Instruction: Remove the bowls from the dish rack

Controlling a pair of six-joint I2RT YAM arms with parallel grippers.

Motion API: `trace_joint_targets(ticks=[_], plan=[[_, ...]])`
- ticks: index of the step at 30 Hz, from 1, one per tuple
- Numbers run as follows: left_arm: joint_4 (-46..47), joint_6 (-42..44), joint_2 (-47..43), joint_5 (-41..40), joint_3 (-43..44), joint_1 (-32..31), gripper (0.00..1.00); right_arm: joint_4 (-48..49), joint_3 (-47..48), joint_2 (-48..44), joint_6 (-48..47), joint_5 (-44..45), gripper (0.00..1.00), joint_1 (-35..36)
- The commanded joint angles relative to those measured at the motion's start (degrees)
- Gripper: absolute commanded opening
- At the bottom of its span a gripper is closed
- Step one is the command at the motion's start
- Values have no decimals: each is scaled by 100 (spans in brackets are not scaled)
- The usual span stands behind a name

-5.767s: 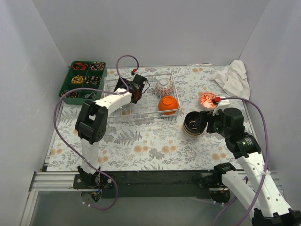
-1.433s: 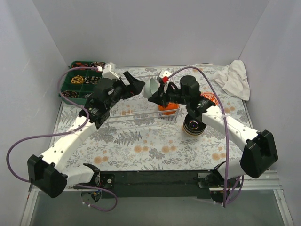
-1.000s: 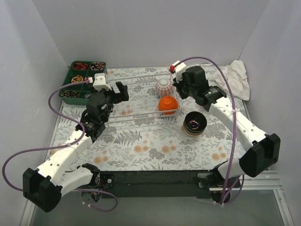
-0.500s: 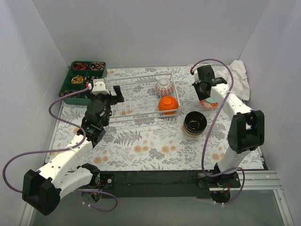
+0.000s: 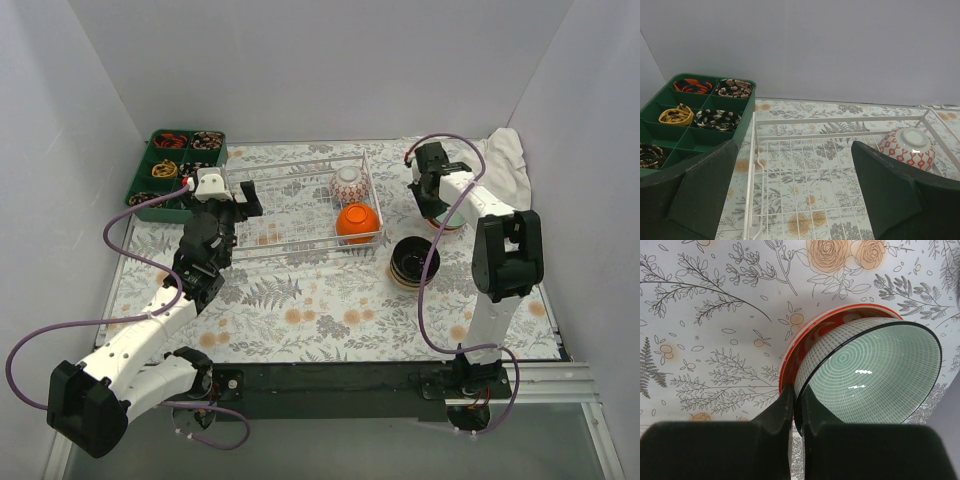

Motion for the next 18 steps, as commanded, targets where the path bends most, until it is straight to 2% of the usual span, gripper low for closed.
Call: trace_joint_targets(ticks=[1, 5, 6, 8, 18], plan=[[135, 93, -159, -54, -92, 10, 98, -14, 371, 26, 152, 207, 15, -23], [126, 84, -167, -28, -83, 10, 98, -49, 353, -167, 371, 190, 36, -23], [117, 84, -159, -10, -83, 10, 98, -75, 345, -220, 424, 163, 46, -14], [109, 84, -159, 7, -83, 10, 98, -75, 327, -413, 547, -11, 54, -14], [91, 93, -141, 43, -75, 1, 98, -67, 310, -1117, 679, -548, 57, 205]])
